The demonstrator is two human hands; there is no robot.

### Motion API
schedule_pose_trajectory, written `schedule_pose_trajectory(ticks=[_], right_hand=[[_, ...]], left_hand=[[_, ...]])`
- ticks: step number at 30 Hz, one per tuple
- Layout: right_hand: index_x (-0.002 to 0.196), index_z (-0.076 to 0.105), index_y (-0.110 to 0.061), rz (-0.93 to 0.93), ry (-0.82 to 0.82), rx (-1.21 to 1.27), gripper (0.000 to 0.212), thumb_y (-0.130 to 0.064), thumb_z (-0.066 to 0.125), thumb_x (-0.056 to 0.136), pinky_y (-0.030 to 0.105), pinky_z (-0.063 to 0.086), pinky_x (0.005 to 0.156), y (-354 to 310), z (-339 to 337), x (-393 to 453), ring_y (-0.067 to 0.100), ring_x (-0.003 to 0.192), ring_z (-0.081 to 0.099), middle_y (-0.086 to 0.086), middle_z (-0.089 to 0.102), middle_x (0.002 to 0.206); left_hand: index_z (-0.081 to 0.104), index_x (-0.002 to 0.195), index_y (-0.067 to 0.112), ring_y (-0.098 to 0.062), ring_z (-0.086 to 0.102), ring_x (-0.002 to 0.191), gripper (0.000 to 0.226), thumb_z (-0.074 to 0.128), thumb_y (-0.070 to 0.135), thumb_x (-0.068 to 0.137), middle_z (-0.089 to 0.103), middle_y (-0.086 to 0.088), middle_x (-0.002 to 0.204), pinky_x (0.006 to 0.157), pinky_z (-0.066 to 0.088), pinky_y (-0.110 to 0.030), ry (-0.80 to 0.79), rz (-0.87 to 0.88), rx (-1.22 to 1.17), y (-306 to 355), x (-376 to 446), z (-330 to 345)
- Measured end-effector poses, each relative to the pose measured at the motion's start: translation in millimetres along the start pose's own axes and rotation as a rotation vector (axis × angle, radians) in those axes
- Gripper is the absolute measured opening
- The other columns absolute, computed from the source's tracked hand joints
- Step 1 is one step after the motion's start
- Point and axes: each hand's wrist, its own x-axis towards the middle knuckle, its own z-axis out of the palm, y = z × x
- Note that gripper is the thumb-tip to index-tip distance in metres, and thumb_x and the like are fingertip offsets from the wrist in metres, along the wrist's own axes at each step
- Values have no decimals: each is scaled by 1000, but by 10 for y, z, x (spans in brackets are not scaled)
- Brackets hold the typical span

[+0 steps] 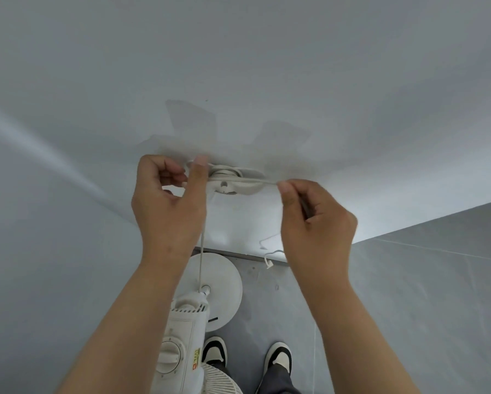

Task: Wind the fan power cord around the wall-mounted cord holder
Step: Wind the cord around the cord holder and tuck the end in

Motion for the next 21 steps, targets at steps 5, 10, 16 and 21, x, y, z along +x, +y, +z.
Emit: schedule_pose_trajectory(ticks=[5, 10, 16, 21], right_hand=[[72, 67, -16, 132, -66, -19, 20, -22, 62, 91, 15, 27, 45, 156, -8, 57, 12, 45, 32, -7, 33, 42], [74, 70, -17, 274, -92, 50, 21, -26, 62, 91, 17, 26, 46, 181, 39, 72, 10, 47, 29, -4, 33, 46], [76, 69, -16, 220, -55, 79, 19, -24, 61, 92, 16, 27, 45, 148, -8, 17, 10, 46, 28, -2, 34, 48], [75, 69, -14, 192, -54, 34, 20, -22, 62, 91, 14, 28, 45, 153, -49, 40, 11, 46, 30, -6, 32, 46]], left_hand=[[51, 74, 36, 2, 54, 79, 21, 69, 45, 81, 55, 13, 85, 68, 37, -15, -120, 190, 177, -49, -51, -75], [48, 82, 35, 1, 51, 89, 37, 75, 55, 67, 46, 16, 93, 76, 37, -10, -137, 180, 237, -7, -137, -33], [44, 87, 24, -17, 49, 100, 52, 76, 56, 62, 37, 18, 91, 79, 38, -15, -108, 29, 216, 31, -202, 107], [40, 80, 33, -21, 49, 104, 46, 78, 53, 64, 38, 18, 91, 83, 39, -19, -138, 2, 165, 22, -174, 108]])
